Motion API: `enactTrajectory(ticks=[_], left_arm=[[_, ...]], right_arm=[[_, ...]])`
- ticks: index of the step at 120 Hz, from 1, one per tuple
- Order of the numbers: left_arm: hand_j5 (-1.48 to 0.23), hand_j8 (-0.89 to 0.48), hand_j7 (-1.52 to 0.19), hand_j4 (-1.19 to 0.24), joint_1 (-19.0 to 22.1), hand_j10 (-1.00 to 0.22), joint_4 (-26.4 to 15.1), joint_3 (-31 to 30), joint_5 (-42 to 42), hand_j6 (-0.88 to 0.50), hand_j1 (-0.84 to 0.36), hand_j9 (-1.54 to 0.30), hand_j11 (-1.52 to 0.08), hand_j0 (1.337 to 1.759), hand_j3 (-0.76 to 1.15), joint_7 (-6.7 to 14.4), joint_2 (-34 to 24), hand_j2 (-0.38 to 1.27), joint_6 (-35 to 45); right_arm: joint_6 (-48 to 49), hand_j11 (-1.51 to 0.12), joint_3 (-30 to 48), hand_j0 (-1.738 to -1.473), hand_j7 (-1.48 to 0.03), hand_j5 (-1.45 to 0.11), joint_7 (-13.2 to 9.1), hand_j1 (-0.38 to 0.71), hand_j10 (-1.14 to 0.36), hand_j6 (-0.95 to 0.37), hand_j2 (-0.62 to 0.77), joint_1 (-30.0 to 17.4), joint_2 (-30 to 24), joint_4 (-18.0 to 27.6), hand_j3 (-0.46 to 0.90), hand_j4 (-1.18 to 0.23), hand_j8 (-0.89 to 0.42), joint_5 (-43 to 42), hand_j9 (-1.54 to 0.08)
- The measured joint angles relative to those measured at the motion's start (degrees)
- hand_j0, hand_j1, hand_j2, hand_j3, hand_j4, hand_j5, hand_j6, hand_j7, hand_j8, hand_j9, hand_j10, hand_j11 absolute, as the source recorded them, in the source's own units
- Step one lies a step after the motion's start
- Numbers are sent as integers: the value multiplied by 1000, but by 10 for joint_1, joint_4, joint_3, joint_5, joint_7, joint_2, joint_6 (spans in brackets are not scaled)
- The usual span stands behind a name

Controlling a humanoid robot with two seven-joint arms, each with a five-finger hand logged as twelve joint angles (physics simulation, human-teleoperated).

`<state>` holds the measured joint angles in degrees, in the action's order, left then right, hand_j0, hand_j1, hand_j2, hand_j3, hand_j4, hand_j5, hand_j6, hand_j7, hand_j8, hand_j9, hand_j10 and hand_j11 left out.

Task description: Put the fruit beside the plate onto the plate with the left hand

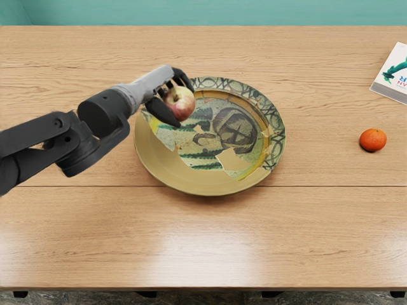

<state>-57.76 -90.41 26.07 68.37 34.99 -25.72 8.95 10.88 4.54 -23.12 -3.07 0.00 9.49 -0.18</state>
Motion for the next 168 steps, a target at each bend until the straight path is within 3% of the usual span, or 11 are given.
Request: enactTrajectory(ticks=[16, 32, 56, 77, 104, 123, 131, 151, 168], left_arm=[[-862, -439, -861, -505, 6, -656, 35, -12, 2, -378, -44, -856, -847, 1649, 0, 1, 35, -18, -3], [-857, -399, -851, -468, 7, -642, 59, -27, 2, -346, -151, -842, -836, 1653, 0, 1, 38, 224, -4], [-832, -368, -831, -464, 7, -615, 75, -42, 4, -332, -177, -825, -824, 1653, 0, 1, 39, 227, -4], [-376, -175, -375, -219, 7, -279, 69, -42, 5, -161, 106, -373, -372, 1656, 0, 0, 38, 101, 1], [-141, -72, -140, -86, 6, -106, 38, -34, -8, -68, 255, -140, -139, 1657, 0, 0, 23, 37, 2], [-77, -44, -77, -50, 2, -59, -1, 10, -171, -42, 295, -77, -76, 1658, 0, 0, -77, 20, -19], [-62, -38, -62, -42, 22, -48, -11, 54, -274, -37, 305, -62, -61, 1658, 0, 0, -137, 16, -97], [-40, -27, -40, -29, 23, -32, -19, 133, -531, -27, 318, -40, -40, 1658, 0, 0, -230, 9, -333], [-31, -23, -31, -24, 32, -25, -21, 153, -663, -23, 323, -31, -31, 1658, 0, 0, -302, 7, -412]], right_arm=[[0, 0, 0, -1658, 0, 0, 0, -349, 0, 0, 0, 0, 0, 0, 0, 0, 0, 0, 0], [0, 0, 0, -1658, 0, 0, 0, -349, 0, 0, 0, 0, 0, 0, 0, 0, 0, 0, 0], [0, 0, 0, -1658, 0, 0, 0, -349, 0, 0, 0, 0, 0, 0, 0, 0, 0, 0, 0], [0, 0, 0, -1658, 0, 0, 0, -349, 0, 0, 0, 0, 0, 0, 0, 0, 0, 0, 0], [0, 0, 0, -1658, 0, 0, 0, -349, 0, 0, 0, 0, 0, 0, 0, 0, 0, 0, 0], [0, 0, 0, -1658, 0, 0, 0, -349, 0, 0, 0, 0, 0, 0, 0, 0, 0, 0, 0], [0, 0, 0, -1658, 0, 0, 0, -349, 0, 0, 0, 0, 0, 0, 0, 0, 0, 0, 0], [0, 0, 0, -1658, 0, 0, 0, -349, 0, 0, 0, 0, 0, 0, 0, 0, 0, 0, 0], [0, 0, 0, -1658, 0, 0, 0, -349, 0, 0, 0, 0, 0, 0, 0, 0, 0, 0, 0]])
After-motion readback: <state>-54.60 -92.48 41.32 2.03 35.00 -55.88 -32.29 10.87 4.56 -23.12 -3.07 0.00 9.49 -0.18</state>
